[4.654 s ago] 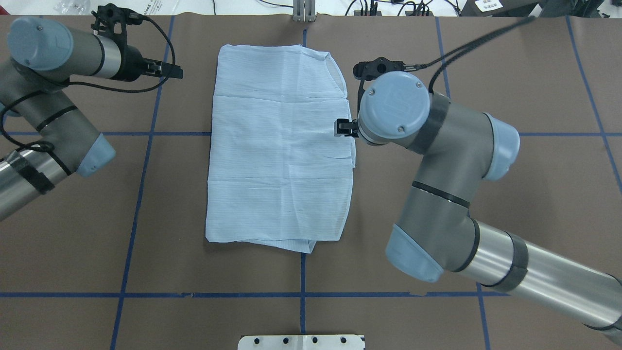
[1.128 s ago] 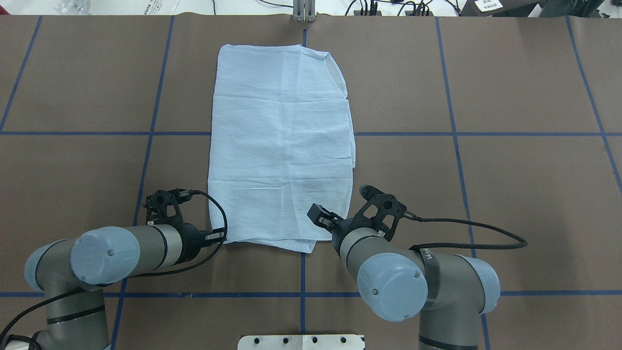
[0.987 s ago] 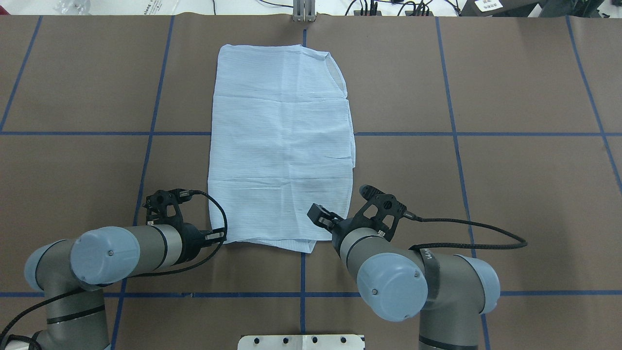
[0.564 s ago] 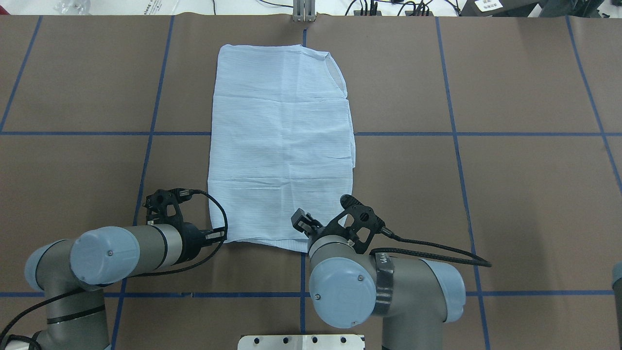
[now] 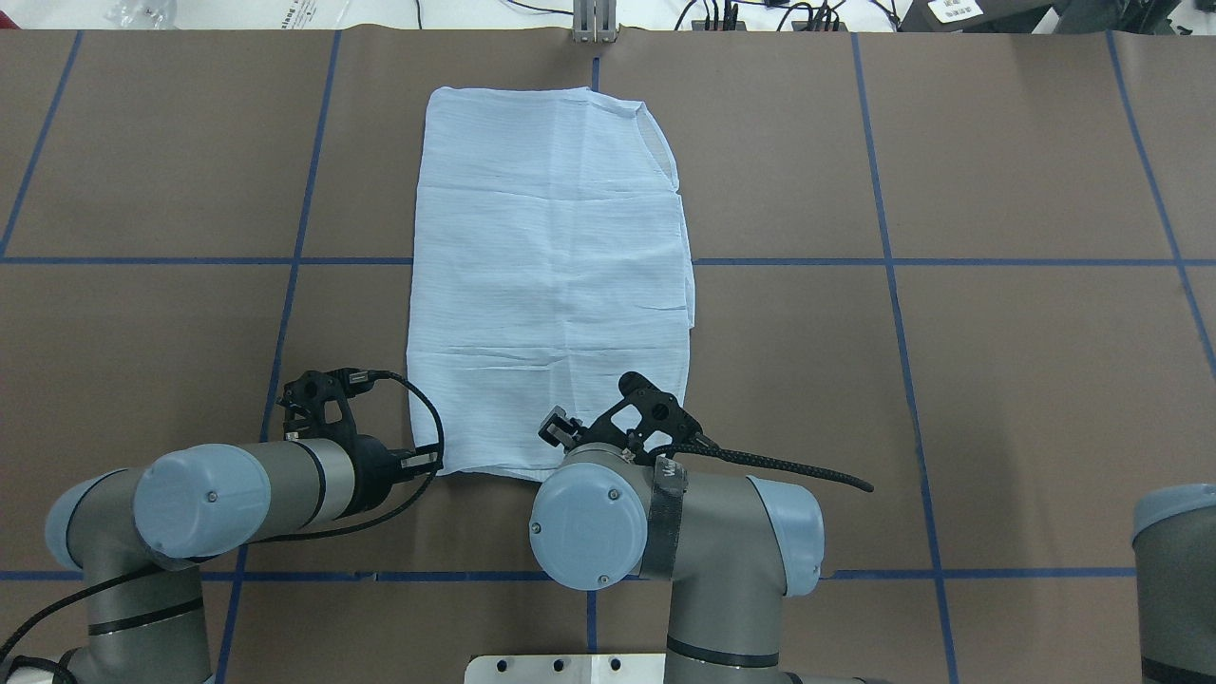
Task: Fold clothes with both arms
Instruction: 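Grasp the near edge corners of the folded shirt with both grippers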
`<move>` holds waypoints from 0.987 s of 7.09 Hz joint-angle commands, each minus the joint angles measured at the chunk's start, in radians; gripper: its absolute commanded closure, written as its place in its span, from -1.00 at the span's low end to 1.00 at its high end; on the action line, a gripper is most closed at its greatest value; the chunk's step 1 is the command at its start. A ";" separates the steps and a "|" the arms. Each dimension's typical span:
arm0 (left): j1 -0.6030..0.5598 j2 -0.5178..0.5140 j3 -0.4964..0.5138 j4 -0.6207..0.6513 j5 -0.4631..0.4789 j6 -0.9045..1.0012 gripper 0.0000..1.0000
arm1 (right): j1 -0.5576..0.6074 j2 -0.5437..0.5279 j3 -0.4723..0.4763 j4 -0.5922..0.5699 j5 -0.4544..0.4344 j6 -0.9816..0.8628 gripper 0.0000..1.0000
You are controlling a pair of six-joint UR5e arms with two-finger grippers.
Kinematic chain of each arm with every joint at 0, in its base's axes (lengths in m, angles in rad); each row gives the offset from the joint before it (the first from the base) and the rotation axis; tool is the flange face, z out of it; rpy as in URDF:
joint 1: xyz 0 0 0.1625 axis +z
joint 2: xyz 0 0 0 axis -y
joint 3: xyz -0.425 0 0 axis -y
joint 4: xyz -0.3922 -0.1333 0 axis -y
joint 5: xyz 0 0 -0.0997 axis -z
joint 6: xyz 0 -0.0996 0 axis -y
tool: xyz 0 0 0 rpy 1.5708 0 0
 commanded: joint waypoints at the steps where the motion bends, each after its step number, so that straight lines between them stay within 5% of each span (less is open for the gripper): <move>1: 0.000 0.000 -0.002 0.000 0.000 0.000 1.00 | 0.035 -0.002 -0.005 0.004 0.037 -0.076 -0.90; 5: 0.002 -0.029 0.001 0.002 -0.003 0.000 1.00 | 0.042 -0.029 0.015 0.007 0.057 -0.089 -0.69; 7: 0.005 -0.065 0.001 0.008 -0.005 -0.003 1.00 | 0.042 -0.150 0.164 0.012 0.064 -0.140 -0.69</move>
